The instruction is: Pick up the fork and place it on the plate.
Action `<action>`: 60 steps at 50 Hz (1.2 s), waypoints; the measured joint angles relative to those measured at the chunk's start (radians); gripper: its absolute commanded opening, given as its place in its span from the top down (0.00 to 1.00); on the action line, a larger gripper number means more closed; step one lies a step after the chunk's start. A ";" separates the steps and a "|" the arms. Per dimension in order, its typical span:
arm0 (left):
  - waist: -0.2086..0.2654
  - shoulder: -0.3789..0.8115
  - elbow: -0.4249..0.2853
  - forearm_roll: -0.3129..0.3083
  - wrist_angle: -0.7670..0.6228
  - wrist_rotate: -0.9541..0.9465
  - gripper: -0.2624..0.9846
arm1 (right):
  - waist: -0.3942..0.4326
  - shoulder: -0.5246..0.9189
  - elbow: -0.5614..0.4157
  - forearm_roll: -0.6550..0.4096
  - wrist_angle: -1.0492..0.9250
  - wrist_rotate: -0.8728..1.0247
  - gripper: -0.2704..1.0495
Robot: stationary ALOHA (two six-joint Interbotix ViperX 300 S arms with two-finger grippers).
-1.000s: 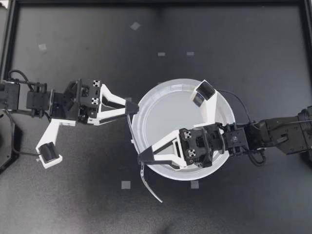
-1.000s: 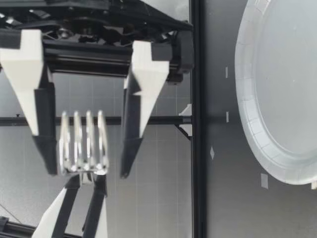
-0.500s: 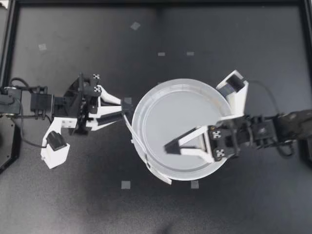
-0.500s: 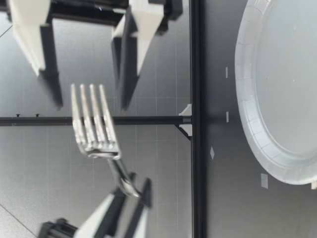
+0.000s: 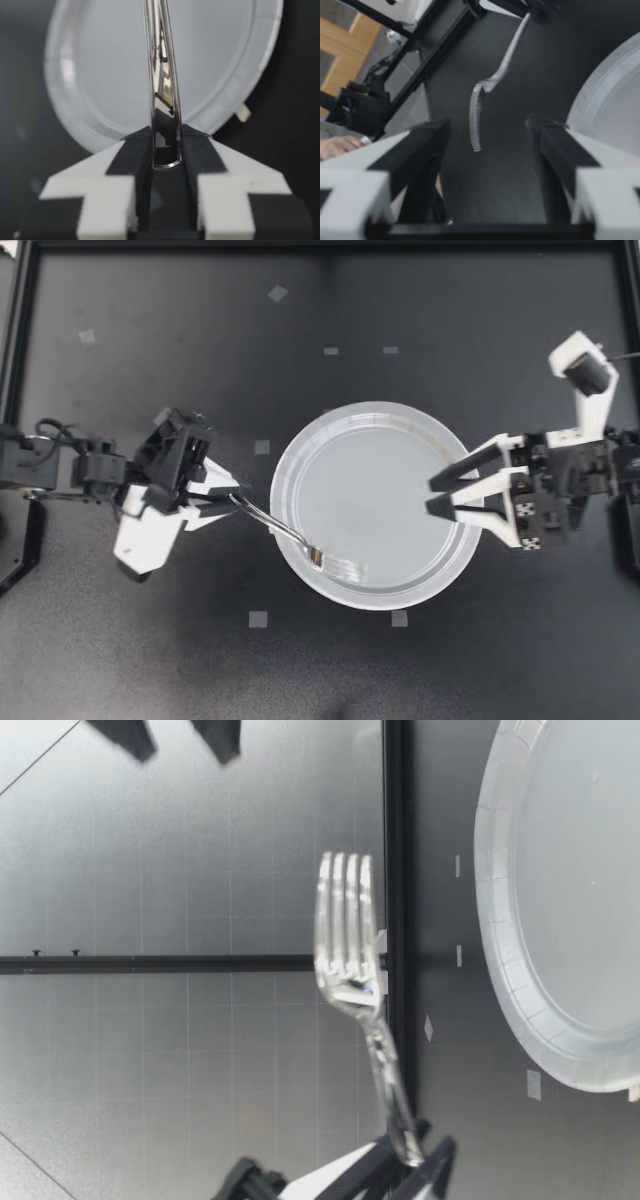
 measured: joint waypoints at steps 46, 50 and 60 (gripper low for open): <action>-0.002 0.321 -0.311 -0.069 0.600 -0.437 0.73 | 0.046 0.198 0.054 0.012 -0.221 -0.002 0.30; -0.002 0.331 -0.319 -0.069 0.598 -0.437 0.73 | 0.048 0.218 0.049 0.012 -0.238 -0.002 0.30; -0.002 0.359 -0.353 -0.071 0.598 -0.436 0.70 | 0.061 0.241 0.043 0.012 -0.285 0.003 0.30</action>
